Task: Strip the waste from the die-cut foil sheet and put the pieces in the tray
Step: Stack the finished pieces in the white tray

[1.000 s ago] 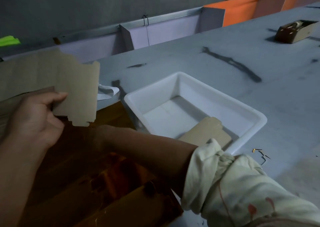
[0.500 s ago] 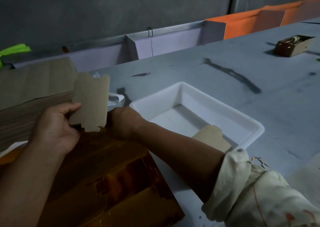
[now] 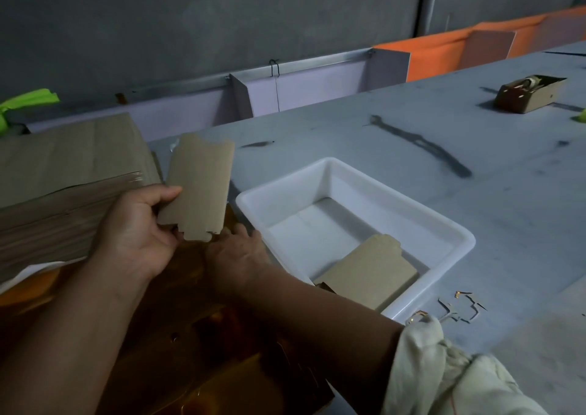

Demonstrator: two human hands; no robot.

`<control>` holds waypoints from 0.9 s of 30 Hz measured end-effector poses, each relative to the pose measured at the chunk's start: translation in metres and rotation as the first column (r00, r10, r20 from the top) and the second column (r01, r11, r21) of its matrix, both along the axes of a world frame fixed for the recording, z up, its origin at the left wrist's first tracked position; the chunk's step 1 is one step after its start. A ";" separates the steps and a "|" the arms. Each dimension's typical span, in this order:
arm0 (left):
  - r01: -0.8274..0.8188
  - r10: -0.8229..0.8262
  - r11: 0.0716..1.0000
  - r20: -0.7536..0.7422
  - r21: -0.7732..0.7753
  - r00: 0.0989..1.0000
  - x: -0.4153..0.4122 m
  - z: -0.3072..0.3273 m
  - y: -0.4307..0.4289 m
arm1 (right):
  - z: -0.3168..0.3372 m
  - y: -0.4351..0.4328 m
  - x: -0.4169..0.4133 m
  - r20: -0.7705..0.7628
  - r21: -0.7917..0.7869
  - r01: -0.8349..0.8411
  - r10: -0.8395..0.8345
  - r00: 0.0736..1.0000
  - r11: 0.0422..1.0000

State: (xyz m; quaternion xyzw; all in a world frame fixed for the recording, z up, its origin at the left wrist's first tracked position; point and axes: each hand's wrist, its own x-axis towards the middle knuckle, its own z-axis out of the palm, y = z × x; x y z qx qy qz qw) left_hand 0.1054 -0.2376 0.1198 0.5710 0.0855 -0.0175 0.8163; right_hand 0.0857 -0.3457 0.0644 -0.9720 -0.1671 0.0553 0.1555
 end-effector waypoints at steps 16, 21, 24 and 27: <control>0.058 -0.057 0.998 -0.033 0.029 0.998 -0.001 -0.012 -0.006 | 0.004 -0.029 -0.001 0.030 -0.215 0.252 -0.252 0.967 0.943; 0.054 -0.052 0.997 -0.037 0.047 0.998 -0.002 -0.013 -0.004 | 0.007 -0.032 0.003 0.071 -0.161 0.216 -0.207 0.976 0.963; 0.050 -0.048 0.997 -0.039 0.056 0.998 -0.002 -0.014 -0.004 | 0.006 -0.025 0.004 0.084 -0.118 0.184 -0.175 0.981 0.976; 0.042 -0.040 0.998 -0.045 0.056 0.998 -0.002 -0.014 -0.002 | 0.003 -0.013 0.008 0.071 -0.077 0.192 -0.187 0.980 0.978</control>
